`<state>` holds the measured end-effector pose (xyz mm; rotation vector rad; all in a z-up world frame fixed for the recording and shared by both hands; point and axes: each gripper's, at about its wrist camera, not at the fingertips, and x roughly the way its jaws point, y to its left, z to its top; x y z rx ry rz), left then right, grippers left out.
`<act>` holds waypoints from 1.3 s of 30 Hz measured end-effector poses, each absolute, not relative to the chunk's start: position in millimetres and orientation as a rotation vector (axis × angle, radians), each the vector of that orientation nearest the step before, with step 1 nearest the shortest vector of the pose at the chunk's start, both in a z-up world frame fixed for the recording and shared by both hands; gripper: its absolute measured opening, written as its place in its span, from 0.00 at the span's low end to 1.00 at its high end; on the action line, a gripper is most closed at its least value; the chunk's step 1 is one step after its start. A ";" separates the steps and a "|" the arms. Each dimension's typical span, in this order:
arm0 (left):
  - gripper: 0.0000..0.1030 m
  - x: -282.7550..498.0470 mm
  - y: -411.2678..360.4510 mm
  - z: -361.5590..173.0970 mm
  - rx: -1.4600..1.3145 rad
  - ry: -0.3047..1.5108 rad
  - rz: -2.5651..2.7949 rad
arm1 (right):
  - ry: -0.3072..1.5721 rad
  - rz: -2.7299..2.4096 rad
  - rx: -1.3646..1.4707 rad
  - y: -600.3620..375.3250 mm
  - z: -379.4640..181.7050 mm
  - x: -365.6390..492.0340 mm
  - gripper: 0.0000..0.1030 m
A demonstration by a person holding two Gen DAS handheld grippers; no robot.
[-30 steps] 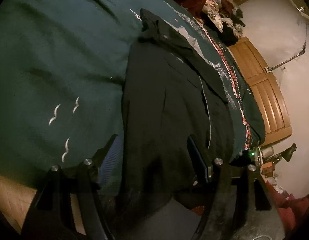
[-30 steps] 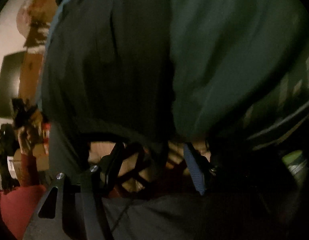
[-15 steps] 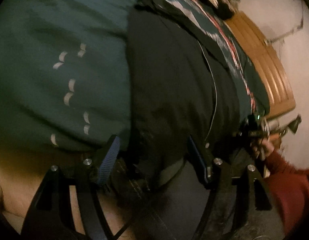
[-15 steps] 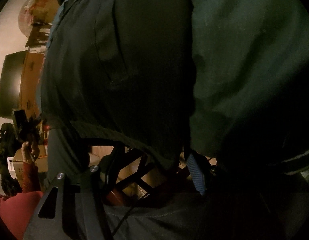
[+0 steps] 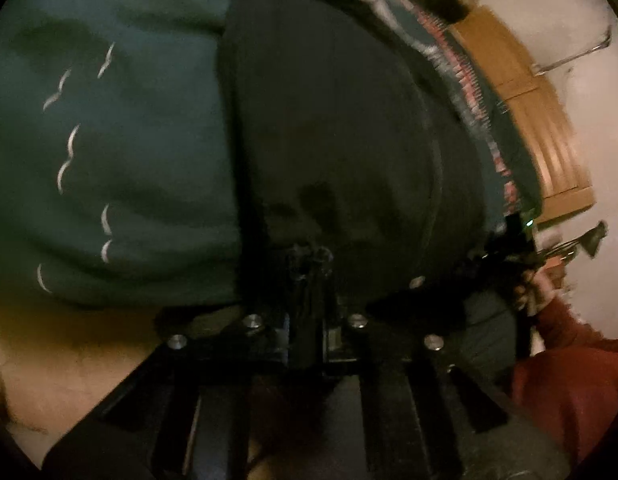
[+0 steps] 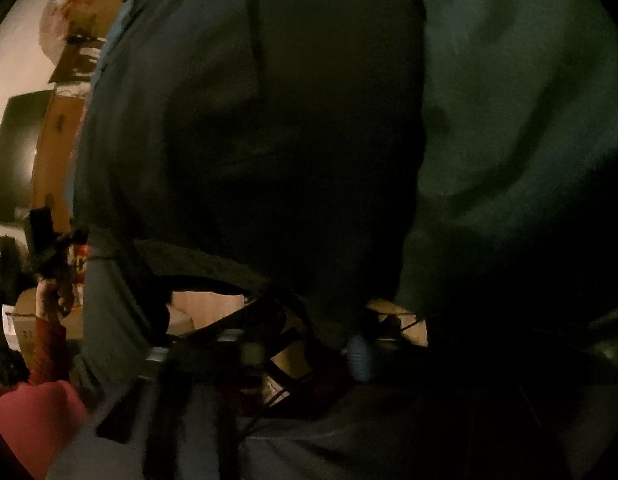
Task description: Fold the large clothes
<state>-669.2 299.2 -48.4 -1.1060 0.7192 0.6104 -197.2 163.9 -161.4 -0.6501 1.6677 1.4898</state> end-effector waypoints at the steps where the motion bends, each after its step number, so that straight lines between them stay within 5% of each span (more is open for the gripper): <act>1: 0.08 -670.4 296.7 -41.1 -1.111 0.679 0.601 | 1.666 1.509 -0.603 160.3 -153.5 -194.8 0.14; 14: 0.07 -684.3 337.7 73.2 -1.070 0.144 0.518 | 1.501 1.737 -0.056 139.3 -14.0 -160.2 0.11; 21: 0.08 -657.2 440.7 109.7 -1.005 0.123 0.539 | 1.350 1.783 0.078 238.4 47.9 -101.5 0.11; 26: 0.09 -617.9 538.1 89.2 -1.008 0.198 0.590 | 1.319 1.757 0.043 364.4 59.7 -61.2 0.11; 30: 0.29 -600.6 602.8 14.5 -1.100 0.405 0.747 | 1.337 1.686 -0.097 456.2 26.5 -42.4 0.17; 34: 0.43 -606.3 639.1 -44.4 -1.203 0.483 0.873 | 1.264 1.517 -0.202 509.1 -16.9 -23.0 0.48; 39: 0.73 -626.1 625.5 -21.2 -1.130 0.402 0.928 | 1.262 1.459 -0.200 517.2 -47.6 -22.2 0.59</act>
